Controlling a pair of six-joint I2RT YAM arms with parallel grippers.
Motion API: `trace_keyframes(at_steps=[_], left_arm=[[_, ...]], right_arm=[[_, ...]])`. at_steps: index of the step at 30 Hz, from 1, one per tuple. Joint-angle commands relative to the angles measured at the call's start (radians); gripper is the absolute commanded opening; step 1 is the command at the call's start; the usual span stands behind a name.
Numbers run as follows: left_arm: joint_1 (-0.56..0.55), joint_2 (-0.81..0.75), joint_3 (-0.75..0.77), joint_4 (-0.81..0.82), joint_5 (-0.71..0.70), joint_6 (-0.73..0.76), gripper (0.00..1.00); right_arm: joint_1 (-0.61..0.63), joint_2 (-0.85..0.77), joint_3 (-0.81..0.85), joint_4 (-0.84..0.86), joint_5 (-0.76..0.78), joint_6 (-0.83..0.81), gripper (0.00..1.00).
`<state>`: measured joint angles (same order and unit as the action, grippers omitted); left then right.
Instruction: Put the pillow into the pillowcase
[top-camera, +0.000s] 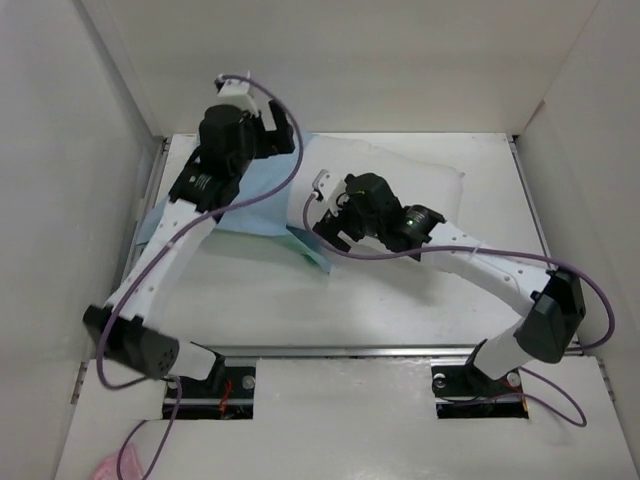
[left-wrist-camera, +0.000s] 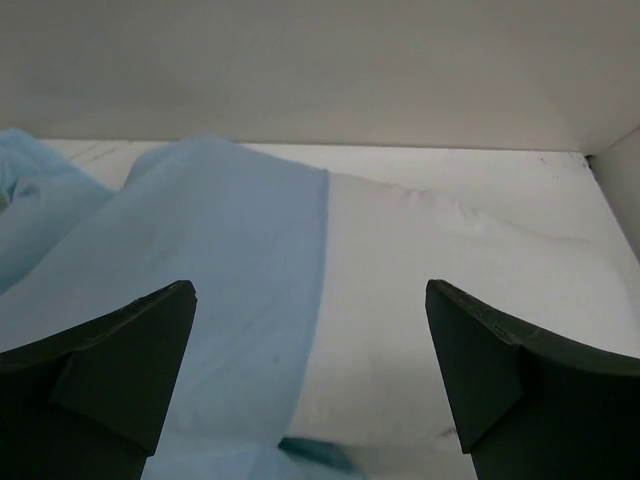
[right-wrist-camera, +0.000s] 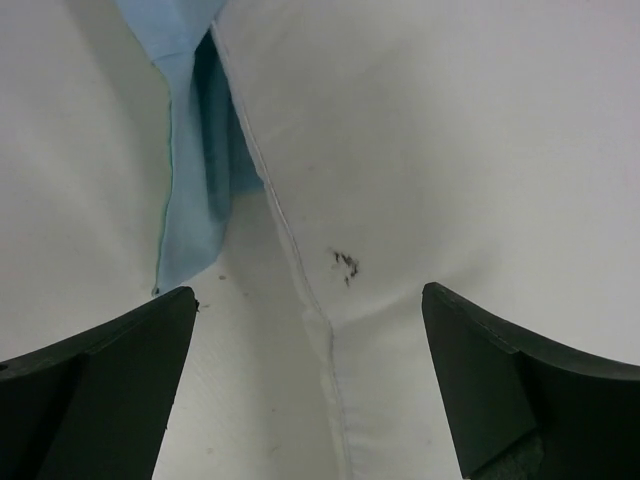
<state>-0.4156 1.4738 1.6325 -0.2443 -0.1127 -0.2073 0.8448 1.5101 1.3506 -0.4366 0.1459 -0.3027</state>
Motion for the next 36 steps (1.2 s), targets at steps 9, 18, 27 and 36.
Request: trace_keyframes(at_steps=[9, 18, 27, 36], left_arm=[[-0.12, -0.339, -0.761, 0.054, -0.071, -0.309, 1.0], [-0.163, -0.195, -0.928, 0.209, -0.14, -0.442, 1.0], [-0.193, -0.472, -1.01, 0.413, 0.014, -0.414, 1.0], [-0.193, -0.606, -0.875, 0.37, -0.024, -0.334, 1.0]], right_arm=[[0.005, 0.298, 0.039, 0.398, 0.092, -0.202, 0.98], [-0.006, 0.352, 0.064, 0.527, 0.089, -0.043, 0.21], [-0.135, 0.242, 0.027, 0.466, -0.192, 0.033, 0.02], [-0.135, 0.222, 0.008, 0.455, -0.328, 0.036, 0.0]])
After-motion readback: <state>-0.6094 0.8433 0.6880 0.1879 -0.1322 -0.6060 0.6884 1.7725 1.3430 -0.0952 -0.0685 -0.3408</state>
